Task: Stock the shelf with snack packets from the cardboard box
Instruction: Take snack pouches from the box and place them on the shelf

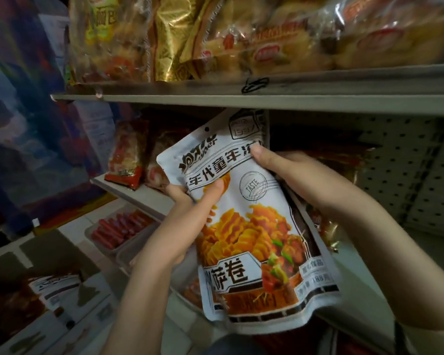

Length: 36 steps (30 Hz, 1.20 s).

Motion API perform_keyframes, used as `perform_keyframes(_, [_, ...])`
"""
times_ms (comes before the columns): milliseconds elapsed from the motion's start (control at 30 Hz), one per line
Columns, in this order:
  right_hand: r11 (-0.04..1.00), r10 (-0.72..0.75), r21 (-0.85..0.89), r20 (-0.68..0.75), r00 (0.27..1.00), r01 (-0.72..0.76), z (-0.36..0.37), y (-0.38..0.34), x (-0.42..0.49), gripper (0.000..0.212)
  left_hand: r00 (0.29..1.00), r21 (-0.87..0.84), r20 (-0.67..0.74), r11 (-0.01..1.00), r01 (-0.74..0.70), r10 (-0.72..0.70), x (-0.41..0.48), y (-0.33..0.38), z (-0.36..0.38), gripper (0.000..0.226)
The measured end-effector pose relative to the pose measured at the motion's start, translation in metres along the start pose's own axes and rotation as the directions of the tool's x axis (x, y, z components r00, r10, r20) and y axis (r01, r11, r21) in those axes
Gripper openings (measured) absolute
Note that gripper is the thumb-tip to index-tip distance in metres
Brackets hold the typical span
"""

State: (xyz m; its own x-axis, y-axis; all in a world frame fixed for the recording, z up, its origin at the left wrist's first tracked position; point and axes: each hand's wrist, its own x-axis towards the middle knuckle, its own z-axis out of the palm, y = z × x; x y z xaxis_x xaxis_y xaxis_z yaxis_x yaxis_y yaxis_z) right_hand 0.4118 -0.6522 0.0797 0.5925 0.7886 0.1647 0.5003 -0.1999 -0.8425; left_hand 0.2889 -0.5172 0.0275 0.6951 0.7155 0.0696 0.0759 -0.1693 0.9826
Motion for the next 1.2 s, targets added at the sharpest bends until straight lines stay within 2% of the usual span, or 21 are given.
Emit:
perform_keyframes(67, [0.994, 0.003, -0.111, -0.043, 0.999, -0.008, -0.010, -0.005, -0.011, 0.053, 0.999, 0.007, 0.032, 1.000, 0.002, -0.002, -0.006, 0.003, 0.008, 0.062])
perform_keyframes(167, [0.962, 0.041, -0.263, -0.106, 0.993, -0.068, -0.025, -0.008, -0.028, 0.056, 0.996, 0.056, 0.092, 0.998, 0.008, -0.013, -0.014, 0.000, 0.021, 0.077])
perform_keyframes(300, [0.941, 0.091, -0.315, -0.111, 0.990, -0.122, -0.037, -0.001, -0.047, 0.047, 0.986, 0.060, 0.166, 0.998, -0.026, 0.015, -0.023, -0.009, 0.039, 0.068])
perform_keyframes(367, [0.936, 0.118, -0.318, -0.128, 0.985, -0.154, -0.044, 0.008, -0.050, 0.045, 0.976, 0.050, 0.218, 0.999, 0.003, -0.014, -0.027, -0.011, 0.049, 0.063])
perform_keyframes(467, [0.940, 0.185, -0.247, -0.208, 0.960, -0.235, -0.054, 0.030, -0.050, 0.045, 0.961, 0.076, 0.274, 0.997, 0.007, -0.027, -0.031, -0.010, 0.065, 0.063])
perform_keyframes(533, [0.952, 0.234, -0.139, -0.245, 0.941, -0.273, -0.061, 0.047, -0.048, 0.047, 0.957, 0.102, 0.289, 0.995, -0.008, -0.022, -0.031, -0.006, 0.077, 0.069])
perform_keyframes(633, [0.947, 0.308, 0.023, -0.360, 0.881, -0.322, -0.074, 0.066, -0.044, 0.048, 0.942, 0.135, 0.336, 0.990, -0.039, -0.009, -0.030, 0.000, 0.096, 0.062])
perform_keyframes(733, [0.946, 0.316, 0.075, -0.424, 0.849, -0.315, -0.090, 0.075, -0.047, 0.054, 0.927, 0.136, 0.374, 0.987, -0.083, 0.026, -0.028, 0.004, 0.116, 0.062])
perform_keyframes(833, [0.947, 0.321, 0.160, -0.414, 0.852, -0.279, -0.109, 0.082, -0.062, 0.036, 0.916, 0.137, 0.397, 0.983, -0.123, 0.059, -0.035, 0.014, 0.135, 0.062])
perform_keyframes(933, [0.943, 0.310, 0.252, -0.419, 0.853, -0.219, -0.131, 0.094, -0.075, 0.031, 0.893, 0.146, 0.434, 0.969, -0.198, 0.117, -0.040, 0.026, 0.155, 0.073])
perform_keyframes(1033, [0.936, 0.330, 0.285, -0.508, 0.796, -0.206, -0.156, 0.104, -0.088, 0.035, 0.858, 0.130, 0.491, 0.961, -0.244, 0.152, -0.039, 0.035, 0.186, 0.094])
perform_keyframes(1133, [0.925, 0.362, 0.307, -0.543, 0.758, -0.222, -0.178, 0.123, -0.102, 0.036, 0.833, 0.161, 0.528, 0.944, -0.289, 0.165, -0.037, 0.038, 0.218, 0.095])
perform_keyframes(1200, [0.917, 0.393, 0.309, -0.598, 0.699, -0.252, -0.185, 0.135, -0.109, 0.038, 0.818, 0.182, 0.554, 0.935, -0.304, 0.158, -0.034, 0.036, 0.240, 0.100])
